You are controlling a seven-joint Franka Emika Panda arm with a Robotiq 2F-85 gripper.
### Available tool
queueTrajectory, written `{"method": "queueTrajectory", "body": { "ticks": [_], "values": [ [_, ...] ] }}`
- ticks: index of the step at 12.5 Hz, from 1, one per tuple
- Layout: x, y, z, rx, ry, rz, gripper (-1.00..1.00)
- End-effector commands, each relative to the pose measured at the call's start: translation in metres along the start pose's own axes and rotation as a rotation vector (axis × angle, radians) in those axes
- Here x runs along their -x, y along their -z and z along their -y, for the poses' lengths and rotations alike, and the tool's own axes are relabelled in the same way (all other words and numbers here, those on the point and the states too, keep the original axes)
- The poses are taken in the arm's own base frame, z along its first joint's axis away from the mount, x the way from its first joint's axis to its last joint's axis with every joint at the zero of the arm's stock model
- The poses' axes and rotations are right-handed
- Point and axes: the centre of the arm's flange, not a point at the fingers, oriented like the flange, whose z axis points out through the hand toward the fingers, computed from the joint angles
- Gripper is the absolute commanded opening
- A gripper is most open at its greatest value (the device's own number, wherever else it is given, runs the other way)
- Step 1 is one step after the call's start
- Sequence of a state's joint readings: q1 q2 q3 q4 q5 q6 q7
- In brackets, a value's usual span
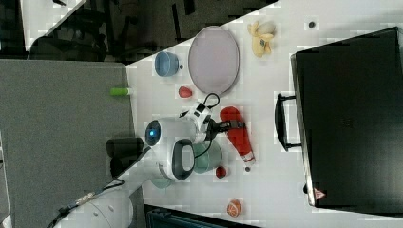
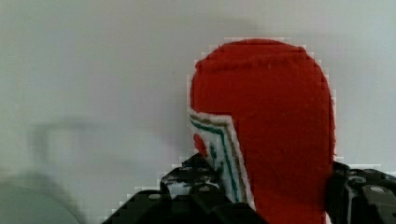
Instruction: Pick Ketchup from the table and place it in strainer.
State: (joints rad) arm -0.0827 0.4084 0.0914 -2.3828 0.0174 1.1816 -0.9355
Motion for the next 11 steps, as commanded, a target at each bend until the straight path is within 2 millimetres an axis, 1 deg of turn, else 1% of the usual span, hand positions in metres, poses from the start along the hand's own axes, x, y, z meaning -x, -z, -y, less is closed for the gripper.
{"method": "queueTrajectory", "body": {
  "ticks": [1,2,4,6,7,9,11],
  "values": [
    [-0.018,0.057,-0.001,0.025,0.025,-0.099,0.16],
    [-0.019,0.079,0.0,0.03,0.027,-0.108,0.16],
    [-0.017,0.129,0.006,0.037,0.037,-0.098,0.16],
    [-0.014,0.184,0.022,0.04,0.05,-0.057,0.16],
    [-0.011,0.209,0.033,0.041,0.04,-0.025,0.16],
    [-0.006,0.25,0.057,0.048,-0.004,0.023,0.16],
    [-0.009,0.278,0.094,0.059,-0.003,-0.002,0.16]
  ]
}}
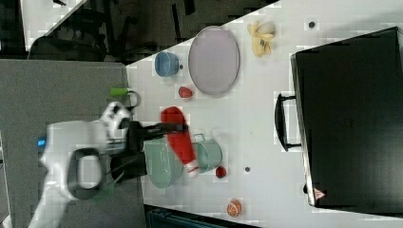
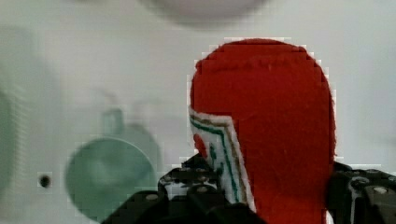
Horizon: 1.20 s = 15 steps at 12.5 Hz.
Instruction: Pick Ketchup from the table and place it in strainer.
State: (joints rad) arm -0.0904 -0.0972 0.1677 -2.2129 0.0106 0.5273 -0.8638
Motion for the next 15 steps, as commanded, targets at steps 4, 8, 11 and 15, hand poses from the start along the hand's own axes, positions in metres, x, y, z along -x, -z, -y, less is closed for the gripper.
{"method": "queueTrajectory", "body": {
  "ticks": [4,8,11,15],
  "values": [
    [-0.003,0.029,0.136,0.004,-0.084,-0.029,0.16],
    [0.013,0.008,0.232,-0.022,-0.175,-0.031,0.16],
    [0.02,-0.023,0.296,-0.095,-0.231,-0.045,0.16],
    [0.03,-0.076,0.352,-0.179,-0.332,-0.004,0.16]
  ]
}}
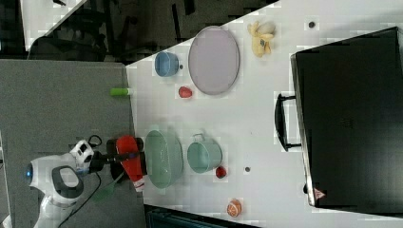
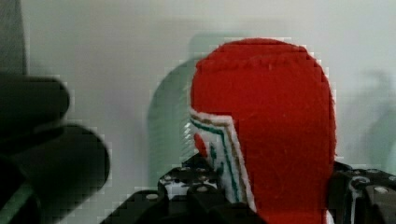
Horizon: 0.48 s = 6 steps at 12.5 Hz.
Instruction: Pick Ketchup from the table and place it in strainer.
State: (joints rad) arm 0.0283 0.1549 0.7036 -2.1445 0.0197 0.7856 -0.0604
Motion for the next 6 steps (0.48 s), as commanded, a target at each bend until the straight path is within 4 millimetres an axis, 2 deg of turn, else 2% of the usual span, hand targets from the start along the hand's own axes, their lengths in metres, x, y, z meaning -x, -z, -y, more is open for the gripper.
{"method": "queueTrajectory", "body": {
  "ticks": [1,4,5,6],
  "values": [
    [0.0,-0.032,0.01,-0.03,-0.155,0.004,0.16],
    [-0.006,-0.071,0.009,-0.063,-0.163,0.018,0.16],
    [-0.007,-0.08,0.008,-0.073,-0.178,0.027,0.24],
    [-0.007,-0.087,0.006,-0.071,-0.184,0.042,0.45]
  ]
}}
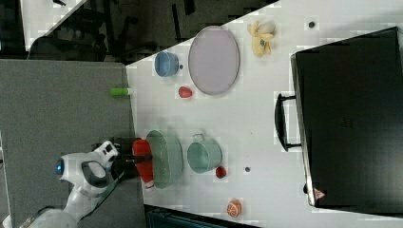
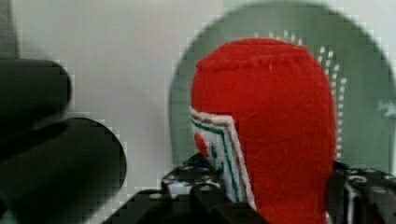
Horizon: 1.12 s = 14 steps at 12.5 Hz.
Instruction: Pick Ketchup from the table and place it in strainer.
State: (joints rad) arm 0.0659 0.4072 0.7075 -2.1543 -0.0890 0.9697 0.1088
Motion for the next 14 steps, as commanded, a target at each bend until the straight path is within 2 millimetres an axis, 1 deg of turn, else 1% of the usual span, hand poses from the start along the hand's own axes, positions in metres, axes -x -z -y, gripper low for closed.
{"method": "queueTrajectory", "body": {
  "ticks": [1,2,3,4,6,7,9,11,14],
  "values": [
    [-0.018,0.012,-0.005,-0.026,-0.098,-0.041,0.66],
    [-0.02,0.013,-0.006,-0.03,-0.102,-0.047,0.89],
    [-0.021,0.017,-0.006,-0.032,-0.102,-0.054,1.0],
    [-0.022,0.025,-0.005,-0.033,-0.103,-0.07,1.0],
    [-0.029,0.056,-0.008,-0.036,-0.137,-0.123,1.0],
    [-0.034,0.076,-0.013,-0.016,-0.148,-0.146,1.0],
    [-0.045,0.118,-0.034,0.07,-0.195,-0.163,1.0],
    [-0.06,0.168,-0.063,0.149,-0.278,-0.168,1.0],
    [-0.087,0.25,-0.111,0.106,-0.459,-0.164,1.0]
  ]
}}
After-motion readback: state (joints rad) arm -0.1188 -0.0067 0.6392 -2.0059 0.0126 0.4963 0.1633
